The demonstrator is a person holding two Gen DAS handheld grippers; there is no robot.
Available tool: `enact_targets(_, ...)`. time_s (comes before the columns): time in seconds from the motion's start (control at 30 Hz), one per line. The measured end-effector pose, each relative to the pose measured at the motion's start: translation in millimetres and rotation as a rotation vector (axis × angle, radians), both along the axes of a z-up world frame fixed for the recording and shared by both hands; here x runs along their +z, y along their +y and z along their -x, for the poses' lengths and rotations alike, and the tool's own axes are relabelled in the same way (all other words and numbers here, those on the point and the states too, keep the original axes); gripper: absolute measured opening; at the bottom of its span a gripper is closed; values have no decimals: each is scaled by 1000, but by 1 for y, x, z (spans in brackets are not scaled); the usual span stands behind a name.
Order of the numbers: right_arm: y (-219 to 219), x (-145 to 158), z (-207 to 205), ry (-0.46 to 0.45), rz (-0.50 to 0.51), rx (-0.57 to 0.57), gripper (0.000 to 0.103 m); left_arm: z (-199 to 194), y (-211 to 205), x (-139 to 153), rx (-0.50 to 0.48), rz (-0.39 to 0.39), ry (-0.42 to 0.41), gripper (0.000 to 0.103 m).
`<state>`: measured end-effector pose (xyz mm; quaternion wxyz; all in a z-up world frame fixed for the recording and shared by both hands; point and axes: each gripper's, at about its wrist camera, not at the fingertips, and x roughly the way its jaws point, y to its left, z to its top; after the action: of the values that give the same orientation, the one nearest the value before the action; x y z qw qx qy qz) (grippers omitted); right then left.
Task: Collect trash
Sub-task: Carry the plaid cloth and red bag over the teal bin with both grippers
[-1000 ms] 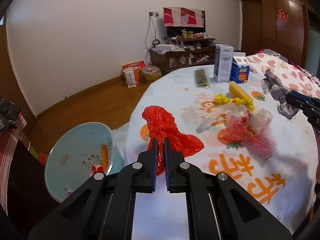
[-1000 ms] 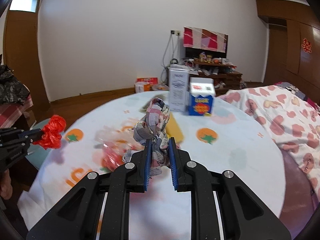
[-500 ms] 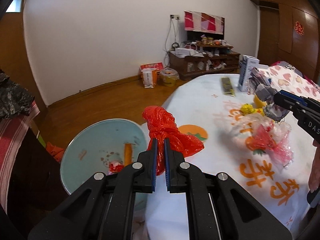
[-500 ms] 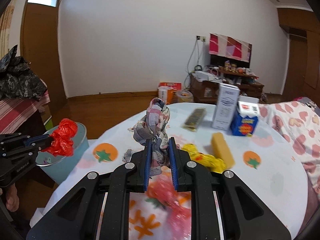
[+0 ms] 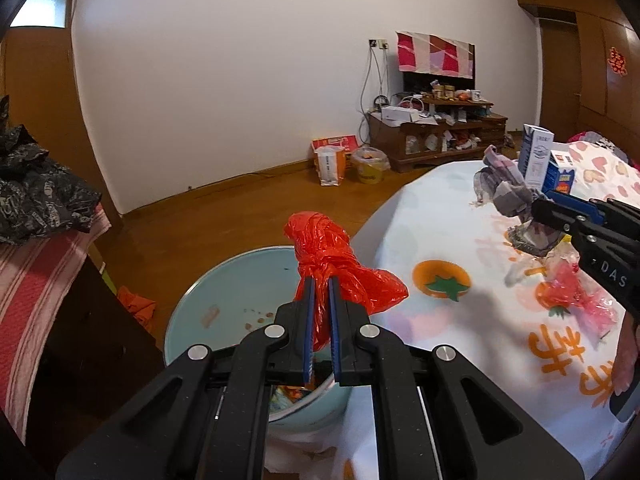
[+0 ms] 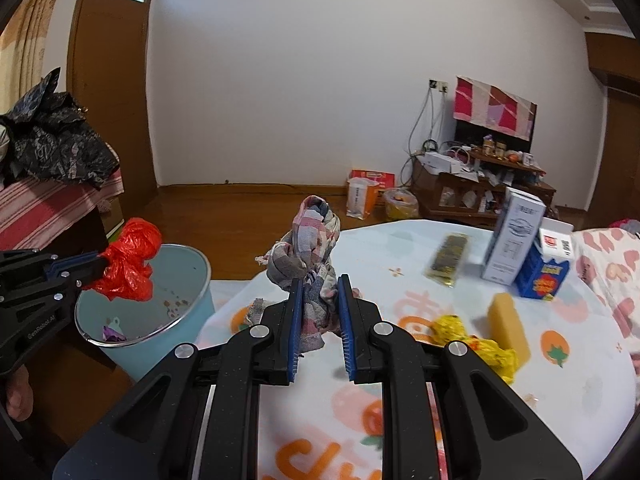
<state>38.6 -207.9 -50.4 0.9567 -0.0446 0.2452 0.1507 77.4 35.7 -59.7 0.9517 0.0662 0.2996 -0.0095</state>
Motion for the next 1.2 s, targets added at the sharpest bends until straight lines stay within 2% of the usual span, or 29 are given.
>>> enact_targets(0.6,62,-7,-17,10,12,116,19,8,26,-2,59,-20,3,7)
enact_targets(1.2,94,-14,-26,33,45,185,19,7,55,-5,121,-26,21,7)
